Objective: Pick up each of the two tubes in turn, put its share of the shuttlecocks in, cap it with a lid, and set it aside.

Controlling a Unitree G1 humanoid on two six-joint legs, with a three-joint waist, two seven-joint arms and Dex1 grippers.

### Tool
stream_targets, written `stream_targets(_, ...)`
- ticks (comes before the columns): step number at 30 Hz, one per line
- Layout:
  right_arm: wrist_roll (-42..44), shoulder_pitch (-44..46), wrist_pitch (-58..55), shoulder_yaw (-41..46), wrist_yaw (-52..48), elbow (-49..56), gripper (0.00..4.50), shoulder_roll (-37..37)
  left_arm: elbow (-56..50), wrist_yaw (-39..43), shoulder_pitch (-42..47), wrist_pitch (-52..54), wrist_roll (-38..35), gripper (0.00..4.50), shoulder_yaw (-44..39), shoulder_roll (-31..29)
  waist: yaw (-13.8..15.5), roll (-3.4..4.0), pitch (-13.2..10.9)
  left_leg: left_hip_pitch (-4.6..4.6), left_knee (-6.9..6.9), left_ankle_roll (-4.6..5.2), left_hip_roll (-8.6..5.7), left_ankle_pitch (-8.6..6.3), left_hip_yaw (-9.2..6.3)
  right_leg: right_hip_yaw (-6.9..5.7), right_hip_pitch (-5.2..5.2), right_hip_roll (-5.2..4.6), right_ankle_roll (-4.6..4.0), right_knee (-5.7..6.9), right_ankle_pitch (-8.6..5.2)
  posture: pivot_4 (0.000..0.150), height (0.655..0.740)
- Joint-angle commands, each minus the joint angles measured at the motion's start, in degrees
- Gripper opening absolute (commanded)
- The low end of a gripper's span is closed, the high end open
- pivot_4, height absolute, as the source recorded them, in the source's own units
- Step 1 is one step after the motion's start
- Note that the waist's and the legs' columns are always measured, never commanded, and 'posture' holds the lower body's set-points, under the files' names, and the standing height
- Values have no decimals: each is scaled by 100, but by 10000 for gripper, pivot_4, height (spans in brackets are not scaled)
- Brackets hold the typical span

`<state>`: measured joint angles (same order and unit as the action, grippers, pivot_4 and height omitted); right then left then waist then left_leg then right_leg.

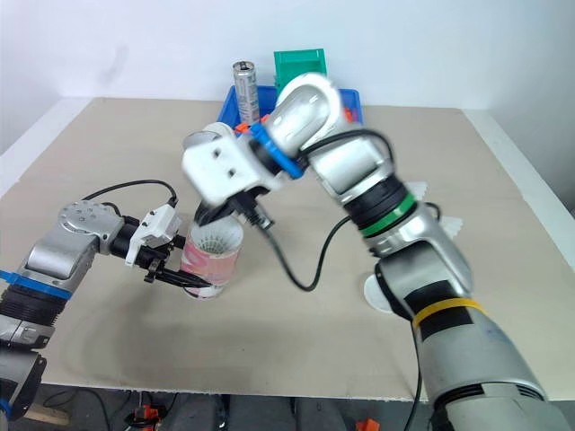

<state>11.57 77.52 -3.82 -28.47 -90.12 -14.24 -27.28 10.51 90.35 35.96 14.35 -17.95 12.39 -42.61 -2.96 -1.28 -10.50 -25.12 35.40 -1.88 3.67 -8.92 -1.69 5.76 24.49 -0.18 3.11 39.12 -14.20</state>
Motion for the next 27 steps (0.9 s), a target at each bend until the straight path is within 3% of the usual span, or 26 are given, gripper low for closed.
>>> stream_targets(1, 255, 14, -46, 168, -238, 233, 525, -384, -164, -35, 25, -27, -86, 25816, -157, 3, 17, 1, 0, 0, -2, 0, 0, 0, 0, 0, 4, 1, -2, 0, -1, 1500, 7362)
stream_targets(5, 79, -385, -55, 525, -141, 331, 525, -973, -200, -154, 38, -79, -210, 25816, -283, 143, 22, 0, 0, 0, -4, 1, 0, -1, 1, -1, 6, 1, -4, 0, -4, 1500, 7362)
stream_targets(10, 125, -1640, -549, 1020, 41, 1358, 525, -2042, -380, -579, 38, -123, -584, 25816, -624, 622, 49, -2, -4, -9, -1, 0, -7, -1, 7, 6, 6, -7, 9, -6, -4, 1500, 7362)
stream_targets(14, 88, -2987, -677, 1402, -141, 1929, 13632, -3204, -463, -939, -95, -126, -812, 25816, -720, 1156, 114, 3, -7, -6, 6, -13, -9, -13, -1, -1, -11, -9, 13, -9, -21, 1500, 7362)
stream_targets(18, -48, -3393, -477, 1504, -161, 1777, 32150, -3660, -477, -1128, -257, -270, -765, 25816, -623, 1528, 10, 16, -12, 2, 9, -12, -15, -16, 24, 28, -6, -13, 24, -8, -15, 1500, 7362)
stream_targets(23, -434, -3526, 176, 1267, -238, 971, 32150, -4070, 61, -1442, -437, -821, -341, 25816, -229, 2228, 7, 16, -11, 18, 16, -11, -15, -15, 28, 32, -18, -11, 23, -8, -7, 1500, 7362)
stream_targets(27, -674, -3564, 348, 1140, -238, 647, 32150, -3948, 574, -1633, -428, -1372, 62, 25816, -44, 2500, 2, 14, -12, 14, 35, -11, -20, -15, 51, 59, -16, -14, 21, -11, -7, 1500, 7362)
